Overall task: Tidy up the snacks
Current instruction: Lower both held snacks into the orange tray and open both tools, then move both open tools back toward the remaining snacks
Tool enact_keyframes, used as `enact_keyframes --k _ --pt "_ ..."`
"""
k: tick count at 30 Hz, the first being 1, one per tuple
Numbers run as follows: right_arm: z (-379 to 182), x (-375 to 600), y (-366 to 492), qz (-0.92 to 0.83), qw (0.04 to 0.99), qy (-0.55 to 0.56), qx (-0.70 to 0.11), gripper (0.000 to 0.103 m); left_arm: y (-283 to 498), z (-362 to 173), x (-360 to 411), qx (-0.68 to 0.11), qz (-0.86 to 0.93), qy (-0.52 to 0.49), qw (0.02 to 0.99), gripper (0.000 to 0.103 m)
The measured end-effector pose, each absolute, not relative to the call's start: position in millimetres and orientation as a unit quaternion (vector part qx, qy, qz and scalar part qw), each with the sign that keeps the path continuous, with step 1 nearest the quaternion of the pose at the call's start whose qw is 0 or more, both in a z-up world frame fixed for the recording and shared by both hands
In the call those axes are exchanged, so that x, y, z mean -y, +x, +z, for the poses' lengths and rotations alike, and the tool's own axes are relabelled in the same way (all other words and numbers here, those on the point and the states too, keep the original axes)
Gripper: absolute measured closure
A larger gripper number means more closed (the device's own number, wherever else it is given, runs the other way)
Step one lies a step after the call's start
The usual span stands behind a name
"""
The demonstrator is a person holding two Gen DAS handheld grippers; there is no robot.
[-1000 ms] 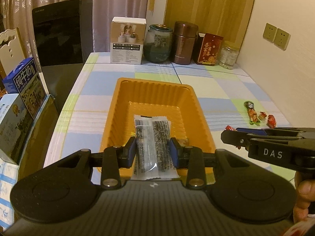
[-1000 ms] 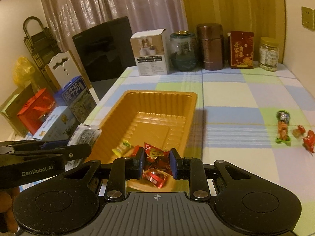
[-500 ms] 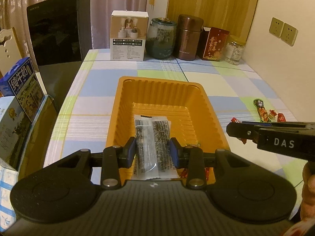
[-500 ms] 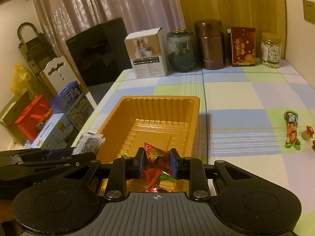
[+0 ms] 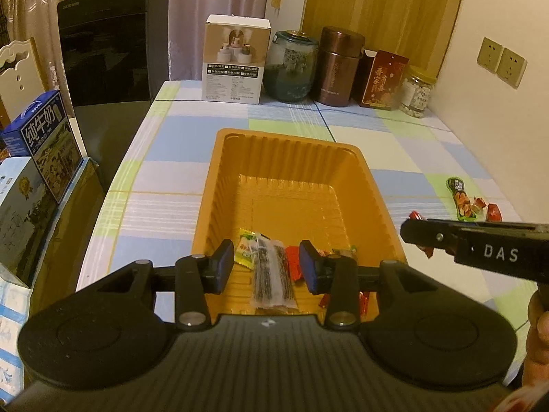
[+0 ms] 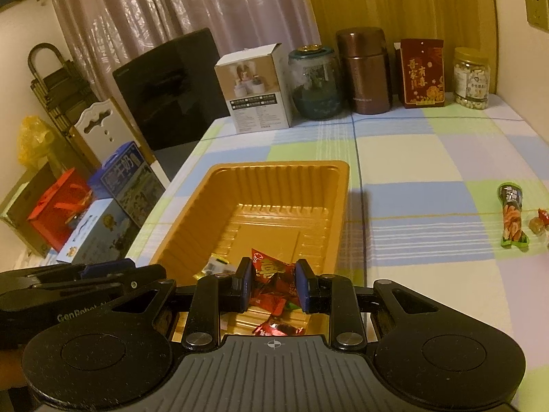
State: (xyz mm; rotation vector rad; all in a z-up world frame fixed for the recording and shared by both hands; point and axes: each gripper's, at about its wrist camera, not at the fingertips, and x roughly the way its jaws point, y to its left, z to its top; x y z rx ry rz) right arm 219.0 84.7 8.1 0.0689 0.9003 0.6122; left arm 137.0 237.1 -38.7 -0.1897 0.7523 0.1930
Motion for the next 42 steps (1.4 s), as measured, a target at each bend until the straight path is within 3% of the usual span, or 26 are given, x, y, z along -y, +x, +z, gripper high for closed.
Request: enact_keyframes --k 21,22,23,24,25,42 --pt "10.8 -100.1 223.7 0.317 0.847 0.041 -0.424 0.075 130.4 -38.2 -240.6 -0.366 0.100 -0.094 0.920 0.064" --pt "9.8 -100.1 226.2 0.321 0.844 0.049 -0.428 0.073 129.7 -39.1 -241.6 -0.366 0.101 -0.095 0.920 0.064" --pt "8.1 -98.6 229.6 0.319 0.841 0.061 -0.433 0.060 129.0 -39.2 -241.8 -0.367 0.101 -0.095 0.920 0.064" --pt "8.1 -96.7 231.6 0.312 0.842 0.069 -0.435 0.041 128.2 -39.4 -242.2 -0.367 0.102 -0.095 0.920 0.064" --pt "8.7 -93.5 232.7 0.308 0.844 0.075 -0.433 0.036 126.8 -39.6 -242.7 -0.367 0.102 -0.096 0.920 0.063" --pt "17.8 29.3 191.1 0.186 0.873 0.093 -0.442 0.034 97.8 -25.1 -198.6 -0.355 0.088 -0.118 0.923 0.058"
